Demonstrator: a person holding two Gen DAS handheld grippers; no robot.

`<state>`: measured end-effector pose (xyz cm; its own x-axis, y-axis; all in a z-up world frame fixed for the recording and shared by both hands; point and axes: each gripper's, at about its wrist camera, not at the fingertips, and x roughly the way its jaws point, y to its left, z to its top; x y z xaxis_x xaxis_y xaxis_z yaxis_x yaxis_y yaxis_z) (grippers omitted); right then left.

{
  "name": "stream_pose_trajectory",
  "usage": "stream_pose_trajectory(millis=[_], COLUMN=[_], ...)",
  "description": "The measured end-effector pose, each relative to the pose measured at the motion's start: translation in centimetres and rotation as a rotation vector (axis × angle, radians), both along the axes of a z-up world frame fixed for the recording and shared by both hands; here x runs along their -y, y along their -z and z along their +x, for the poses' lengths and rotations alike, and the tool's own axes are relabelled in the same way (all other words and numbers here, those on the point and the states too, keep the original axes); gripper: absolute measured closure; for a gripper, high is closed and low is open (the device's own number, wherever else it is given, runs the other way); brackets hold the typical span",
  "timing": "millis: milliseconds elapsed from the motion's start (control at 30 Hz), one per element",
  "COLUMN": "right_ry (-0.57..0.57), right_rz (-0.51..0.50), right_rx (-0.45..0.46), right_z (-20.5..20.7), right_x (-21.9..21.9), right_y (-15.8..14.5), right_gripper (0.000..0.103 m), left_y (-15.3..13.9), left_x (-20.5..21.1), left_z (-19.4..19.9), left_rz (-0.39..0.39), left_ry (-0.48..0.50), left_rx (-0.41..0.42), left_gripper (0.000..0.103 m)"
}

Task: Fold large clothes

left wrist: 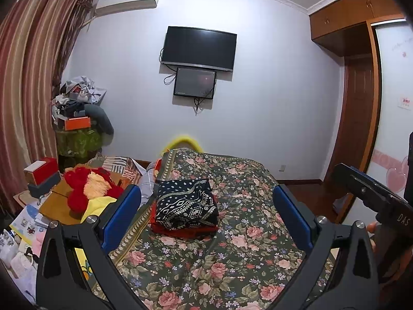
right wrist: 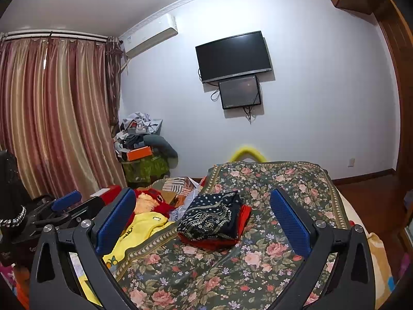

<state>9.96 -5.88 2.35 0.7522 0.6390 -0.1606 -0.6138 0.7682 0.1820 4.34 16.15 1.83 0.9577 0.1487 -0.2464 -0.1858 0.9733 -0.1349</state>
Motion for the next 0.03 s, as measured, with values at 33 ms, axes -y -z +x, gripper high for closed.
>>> stream_pose_trajectory(millis=[33], right_ry=[0.0], right_rz=[-0.002], right_rx=[0.0], right_z=[-0.01], right_x=[-0.03], right_y=[0.03], right_gripper=[0.0], left_y=[0.02], left_x=[-0.01], left_z=[-0.02], left_rz=[0.0], left_ry=[0.0], left_rx=[0.0], left_gripper=[0.0])
